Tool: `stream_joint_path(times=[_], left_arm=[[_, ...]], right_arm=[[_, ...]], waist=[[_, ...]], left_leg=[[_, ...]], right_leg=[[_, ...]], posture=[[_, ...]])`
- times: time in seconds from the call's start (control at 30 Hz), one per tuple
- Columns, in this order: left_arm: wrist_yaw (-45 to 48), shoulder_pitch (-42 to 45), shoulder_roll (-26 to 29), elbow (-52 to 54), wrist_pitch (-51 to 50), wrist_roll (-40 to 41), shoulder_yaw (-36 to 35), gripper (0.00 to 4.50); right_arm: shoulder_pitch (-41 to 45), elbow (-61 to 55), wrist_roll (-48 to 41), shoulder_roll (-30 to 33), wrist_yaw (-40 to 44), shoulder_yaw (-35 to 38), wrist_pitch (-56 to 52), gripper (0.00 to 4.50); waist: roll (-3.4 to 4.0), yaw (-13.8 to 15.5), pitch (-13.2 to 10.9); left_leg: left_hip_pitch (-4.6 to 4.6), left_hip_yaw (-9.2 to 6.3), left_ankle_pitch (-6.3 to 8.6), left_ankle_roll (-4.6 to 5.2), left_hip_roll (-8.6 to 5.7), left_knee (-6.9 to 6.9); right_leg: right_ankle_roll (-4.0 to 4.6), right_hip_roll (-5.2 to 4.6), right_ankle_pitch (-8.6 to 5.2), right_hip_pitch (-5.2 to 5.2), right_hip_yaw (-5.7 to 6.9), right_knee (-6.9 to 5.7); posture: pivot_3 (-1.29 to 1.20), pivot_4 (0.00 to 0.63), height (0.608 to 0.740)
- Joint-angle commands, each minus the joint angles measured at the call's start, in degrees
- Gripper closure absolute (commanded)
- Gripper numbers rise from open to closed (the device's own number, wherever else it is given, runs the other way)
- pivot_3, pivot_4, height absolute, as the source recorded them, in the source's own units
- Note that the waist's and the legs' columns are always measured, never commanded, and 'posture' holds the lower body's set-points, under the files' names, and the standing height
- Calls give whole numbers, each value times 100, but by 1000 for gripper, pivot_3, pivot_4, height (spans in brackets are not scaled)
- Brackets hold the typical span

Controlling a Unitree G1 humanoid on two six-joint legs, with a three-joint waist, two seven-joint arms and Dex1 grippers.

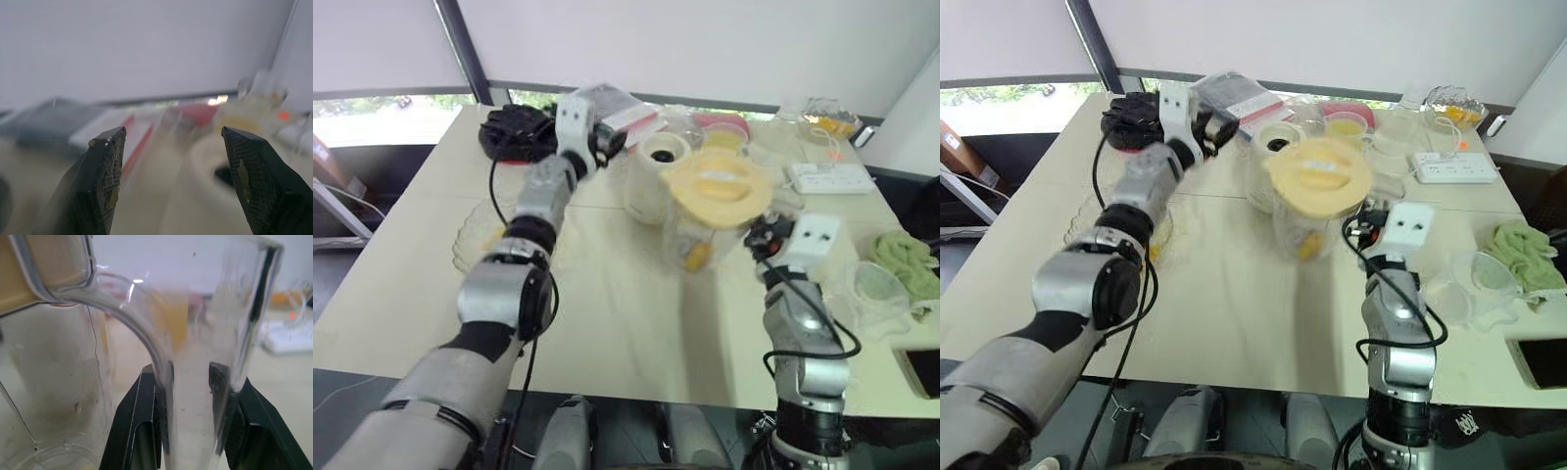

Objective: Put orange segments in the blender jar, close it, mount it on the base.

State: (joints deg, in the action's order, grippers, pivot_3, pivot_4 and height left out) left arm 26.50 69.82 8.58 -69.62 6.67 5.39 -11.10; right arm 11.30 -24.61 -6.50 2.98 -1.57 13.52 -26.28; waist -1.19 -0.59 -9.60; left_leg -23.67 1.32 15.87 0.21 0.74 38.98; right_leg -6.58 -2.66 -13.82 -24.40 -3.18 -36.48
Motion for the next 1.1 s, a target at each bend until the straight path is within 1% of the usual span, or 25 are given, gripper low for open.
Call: stream_joint_path(times=[0.03,0.13,0.3,0.33,0.4,0.5,0.57,0.63,0.7,0.77,0.83,0.93,1.1], left_arm=[[229,-77,38,626,160,62,87,1278],[377,-378,29,936,109,77,169,1278],[776,-1101,-120,1932,-200,203,352,1278],[975,-1319,-136,2267,-335,281,423,1278],[1303,-1675,-149,2862,-607,420,562,1278],[1764,-2411,-42,4134,-1124,586,880,1278],[1798,-2843,181,4879,-1426,634,931,1278],[1749,-3449,545,5993,-1938,715,908,1278],[1608,-3866,747,6845,-2417,821,905,1278],[1446,-4142,847,7427,-2752,877,957,1278],[1245,-4539,972,8055,-3103,983,867,1278],[929,-4913,998,8575,-3450,1097,759,1278],[555,-5392,944,9021,-3582,1065,911,1278]], right_arm=[[585,-612,-472,134,-107,401,-246,3481],[1154,-636,-688,350,-204,626,-654,3481],[2468,-313,-937,1085,-199,899,-1394,3481],[2844,-121,-989,1249,-188,936,-1523,3481],[3328,162,-1066,1468,-152,980,-1688,3481],[4110,947,-1134,1842,46,941,-1759,3481],[4572,1607,-1108,1977,191,822,-1602,3481],[5088,2642,-970,2075,315,691,-1213,3481],[5411,3420,-907,2146,405,658,-883,3481],[5587,3971,-880,2218,505,636,-582,3481],[5842,4704,-799,2134,587,533,-179,3481],[6113,5549,-725,2035,700,428,322,3481],[6493,6825,-550,1913,921,247,1108,3481]], waist=[[0,7,0],[3,-6,-1],[25,-22,-12],[27,-31,-13],[31,-40,-15],[32,-60,-15],[35,-60,-15],[38,-111,-16],[40,-178,-18],[44,-160,-20],[45,-162,-21],[48,-194,-23],[57,-200,-28]], left_leg=[[-11,2,0,0,-1,0],[-26,2,0,0,-3,0],[-25,3,0,0,-2,0],[-25,3,0,0,-2,0],[-25,2,0,0,0,-1],[-23,0,0,0,6,-6],[-21,1,0,0,9,-6],[-14,0,0,0,13,-7],[-7,1,0,0,14,-10],[-7,-2,0,0,21,-11],[-7,-2,0,0,18,-10],[-8,10,0,-1,16,-12],[-7,8,0,-1,18,-20]], right_leg=[[-1,-1,0,-6,4,1],[-1,-3,1,-15,7,6],[-1,-6,2,-17,5,5],[0,-5,2,-17,7,4],[1,-3,2,-20,9,-1],[2,0,2,-20,11,-3],[3,-2,3,-21,9,-4],[6,-2,5,-21,5,-5],[8,-5,6,-21,-1,-8],[8,-13,7,-19,1,-9],[8,-20,7,-18,0,-8],[7,-28,7,-17,-5,2],[7,-25,7,-20,-3,5]], posture=[[0,150,740],[0,150,740],[0,150,740],[0,150,740],[0,150,740],[0,150,740],[0,150,740],[0,150,740],[0,150,740],[0,150,740],[0,150,740],[0,150,740],[0,150,740]])
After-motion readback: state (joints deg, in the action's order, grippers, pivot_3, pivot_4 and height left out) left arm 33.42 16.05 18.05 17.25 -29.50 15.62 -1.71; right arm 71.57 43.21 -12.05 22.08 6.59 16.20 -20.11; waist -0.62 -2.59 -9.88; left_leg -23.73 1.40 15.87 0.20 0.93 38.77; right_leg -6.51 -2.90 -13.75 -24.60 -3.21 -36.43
